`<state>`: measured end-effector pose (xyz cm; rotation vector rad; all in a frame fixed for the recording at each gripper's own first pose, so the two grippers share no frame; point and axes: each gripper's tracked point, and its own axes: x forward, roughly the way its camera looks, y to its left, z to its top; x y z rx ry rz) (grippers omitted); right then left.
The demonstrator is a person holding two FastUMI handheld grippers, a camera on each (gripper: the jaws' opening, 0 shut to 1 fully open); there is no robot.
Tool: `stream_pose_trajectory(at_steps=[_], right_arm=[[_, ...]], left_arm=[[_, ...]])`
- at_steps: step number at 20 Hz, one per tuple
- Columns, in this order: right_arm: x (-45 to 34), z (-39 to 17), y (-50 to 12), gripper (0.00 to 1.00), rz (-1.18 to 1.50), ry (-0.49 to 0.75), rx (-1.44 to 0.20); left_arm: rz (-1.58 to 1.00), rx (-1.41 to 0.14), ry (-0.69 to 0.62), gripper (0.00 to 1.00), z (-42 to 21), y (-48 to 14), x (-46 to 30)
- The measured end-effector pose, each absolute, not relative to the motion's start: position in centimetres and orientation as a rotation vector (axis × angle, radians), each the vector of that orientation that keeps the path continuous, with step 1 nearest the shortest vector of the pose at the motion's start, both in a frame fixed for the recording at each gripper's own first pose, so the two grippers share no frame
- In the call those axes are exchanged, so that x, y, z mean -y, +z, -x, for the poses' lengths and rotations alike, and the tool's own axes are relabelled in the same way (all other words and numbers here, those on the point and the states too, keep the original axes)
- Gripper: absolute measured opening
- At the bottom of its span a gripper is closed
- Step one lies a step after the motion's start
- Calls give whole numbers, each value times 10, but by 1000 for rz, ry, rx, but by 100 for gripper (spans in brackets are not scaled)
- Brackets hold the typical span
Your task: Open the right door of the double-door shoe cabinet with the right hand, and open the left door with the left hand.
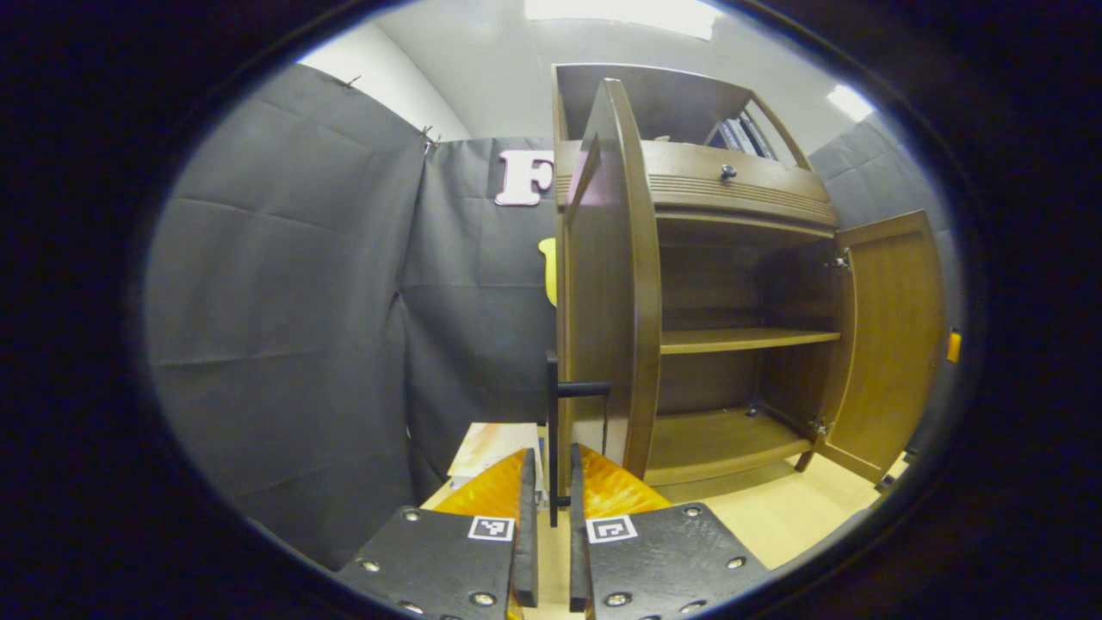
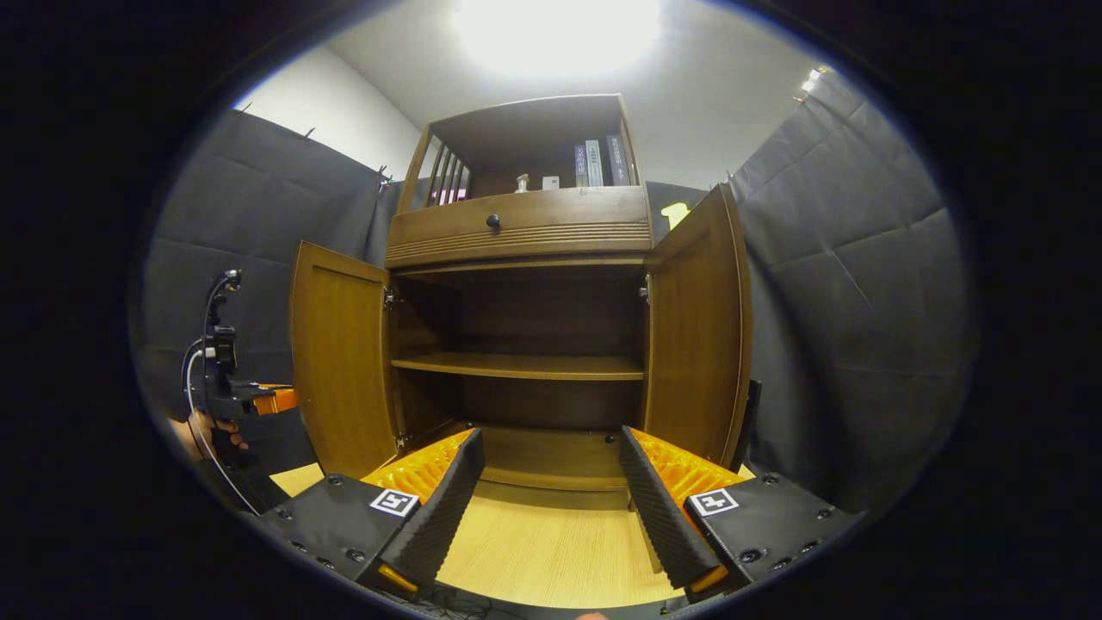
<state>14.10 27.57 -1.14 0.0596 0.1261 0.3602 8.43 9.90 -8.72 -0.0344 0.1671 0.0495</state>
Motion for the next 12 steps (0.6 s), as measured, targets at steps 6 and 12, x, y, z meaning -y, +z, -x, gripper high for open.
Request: stream_pose_trajectory(at_steps=[6, 12], right_arm=[[-269, -143, -1, 96, -63, 372, -104], [-248, -136, 14, 96, -17, 326, -70]], left_arm=[[8, -163, 147, 17, -60, -81, -138], [-29, -139, 137, 16, -15, -60, -128]])
